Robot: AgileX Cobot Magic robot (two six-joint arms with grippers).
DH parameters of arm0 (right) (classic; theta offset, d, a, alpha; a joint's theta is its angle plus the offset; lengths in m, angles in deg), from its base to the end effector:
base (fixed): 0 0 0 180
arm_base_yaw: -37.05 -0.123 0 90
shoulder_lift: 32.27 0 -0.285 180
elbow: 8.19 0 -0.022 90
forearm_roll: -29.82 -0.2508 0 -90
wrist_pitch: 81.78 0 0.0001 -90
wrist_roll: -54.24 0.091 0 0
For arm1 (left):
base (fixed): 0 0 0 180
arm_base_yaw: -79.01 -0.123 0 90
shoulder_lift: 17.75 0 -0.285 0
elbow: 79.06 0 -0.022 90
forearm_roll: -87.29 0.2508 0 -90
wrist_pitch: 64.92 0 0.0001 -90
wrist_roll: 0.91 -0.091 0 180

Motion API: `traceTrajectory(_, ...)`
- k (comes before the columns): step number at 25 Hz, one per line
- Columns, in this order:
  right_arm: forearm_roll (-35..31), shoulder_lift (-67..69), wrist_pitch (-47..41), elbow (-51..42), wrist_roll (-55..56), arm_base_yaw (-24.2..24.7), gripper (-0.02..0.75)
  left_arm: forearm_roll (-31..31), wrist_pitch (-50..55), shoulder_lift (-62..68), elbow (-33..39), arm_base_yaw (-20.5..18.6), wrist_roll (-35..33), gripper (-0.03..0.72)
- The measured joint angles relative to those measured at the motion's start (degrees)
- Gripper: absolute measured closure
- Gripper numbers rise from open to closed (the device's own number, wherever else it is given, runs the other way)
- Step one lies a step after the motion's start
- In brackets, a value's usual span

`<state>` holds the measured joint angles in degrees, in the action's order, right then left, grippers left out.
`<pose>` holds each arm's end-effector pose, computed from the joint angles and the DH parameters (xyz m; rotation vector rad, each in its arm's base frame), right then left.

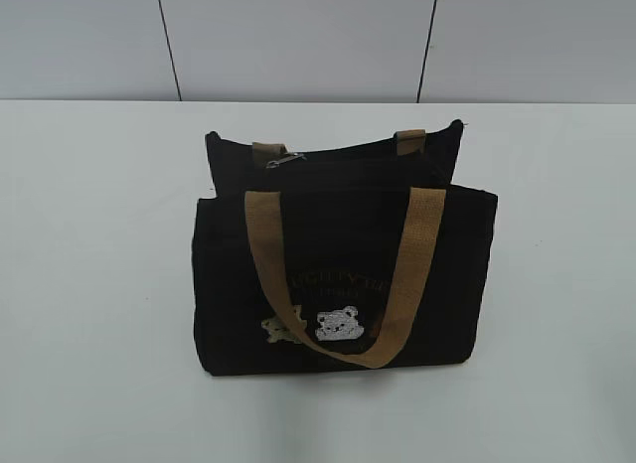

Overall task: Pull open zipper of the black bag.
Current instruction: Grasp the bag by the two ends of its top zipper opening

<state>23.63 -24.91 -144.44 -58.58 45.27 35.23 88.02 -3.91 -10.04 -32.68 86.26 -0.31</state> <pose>-0.0044 0.0086 0.2662 -0.2027 2.0871 0.0554 -0.0096 0.0022 0.2875 0.1156 2.0062 -0.0724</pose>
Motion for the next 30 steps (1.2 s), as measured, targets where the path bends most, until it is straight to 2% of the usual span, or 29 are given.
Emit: traceTrajectory(30, 0.0, 0.0, 0.0, 0.0, 0.0, 0.0, 0.295, 0.2, 0.0, 0.0, 0.0, 0.0, 0.0, 0.45)
